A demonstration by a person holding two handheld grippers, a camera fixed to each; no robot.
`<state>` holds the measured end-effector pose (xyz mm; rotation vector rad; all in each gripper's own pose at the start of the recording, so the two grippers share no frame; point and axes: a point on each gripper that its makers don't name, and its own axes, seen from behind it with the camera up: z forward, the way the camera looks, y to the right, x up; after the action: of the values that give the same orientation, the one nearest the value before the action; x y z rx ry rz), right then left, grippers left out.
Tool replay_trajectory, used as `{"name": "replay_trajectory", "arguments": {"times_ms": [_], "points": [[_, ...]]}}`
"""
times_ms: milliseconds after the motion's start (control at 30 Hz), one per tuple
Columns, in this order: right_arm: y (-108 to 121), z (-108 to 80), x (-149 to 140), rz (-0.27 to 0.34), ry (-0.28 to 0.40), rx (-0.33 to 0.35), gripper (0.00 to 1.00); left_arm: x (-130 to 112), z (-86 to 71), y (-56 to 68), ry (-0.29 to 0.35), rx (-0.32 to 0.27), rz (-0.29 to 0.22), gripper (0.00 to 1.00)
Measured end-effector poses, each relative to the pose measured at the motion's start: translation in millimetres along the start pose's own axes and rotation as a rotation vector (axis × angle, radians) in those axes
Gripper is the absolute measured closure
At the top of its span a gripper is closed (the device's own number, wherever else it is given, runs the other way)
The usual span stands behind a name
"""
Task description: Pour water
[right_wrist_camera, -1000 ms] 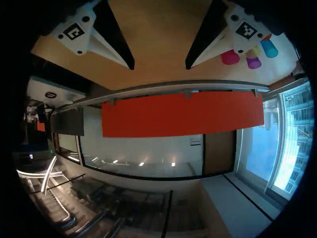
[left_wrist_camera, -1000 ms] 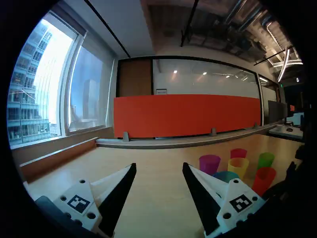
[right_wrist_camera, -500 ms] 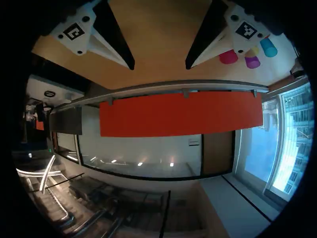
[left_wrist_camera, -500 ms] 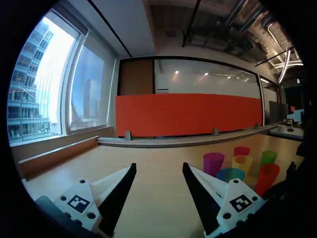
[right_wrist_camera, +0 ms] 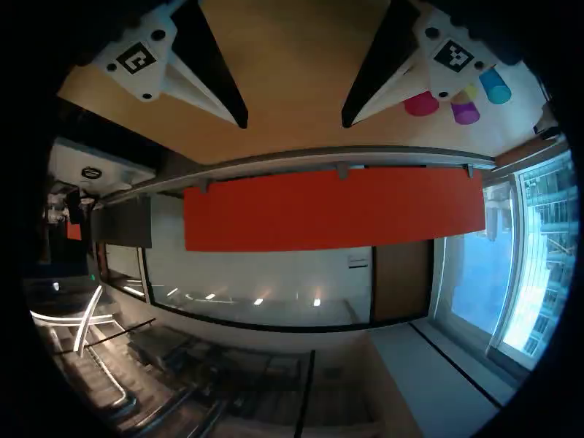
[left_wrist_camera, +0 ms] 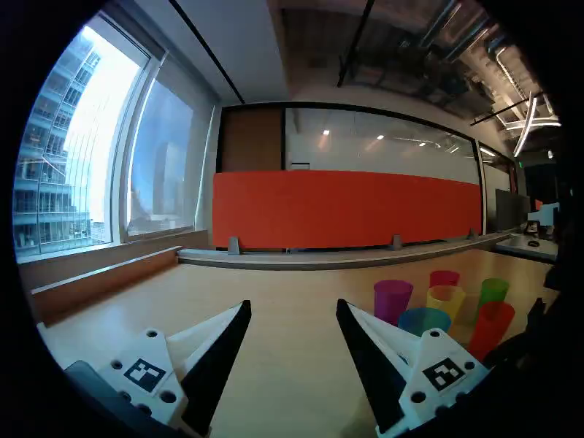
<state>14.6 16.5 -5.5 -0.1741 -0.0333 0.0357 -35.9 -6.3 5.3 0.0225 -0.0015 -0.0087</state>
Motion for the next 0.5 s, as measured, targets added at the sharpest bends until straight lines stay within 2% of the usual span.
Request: {"name": "replay_trajectory", "arguments": {"times_ms": [500], "points": [[-0.1, -3.1, 7.2, -0.001, 0.018, 0.009, 0.01, 0.0, -0.5, 3.2, -0.001, -0.011, 0.006, 0.14]]}}
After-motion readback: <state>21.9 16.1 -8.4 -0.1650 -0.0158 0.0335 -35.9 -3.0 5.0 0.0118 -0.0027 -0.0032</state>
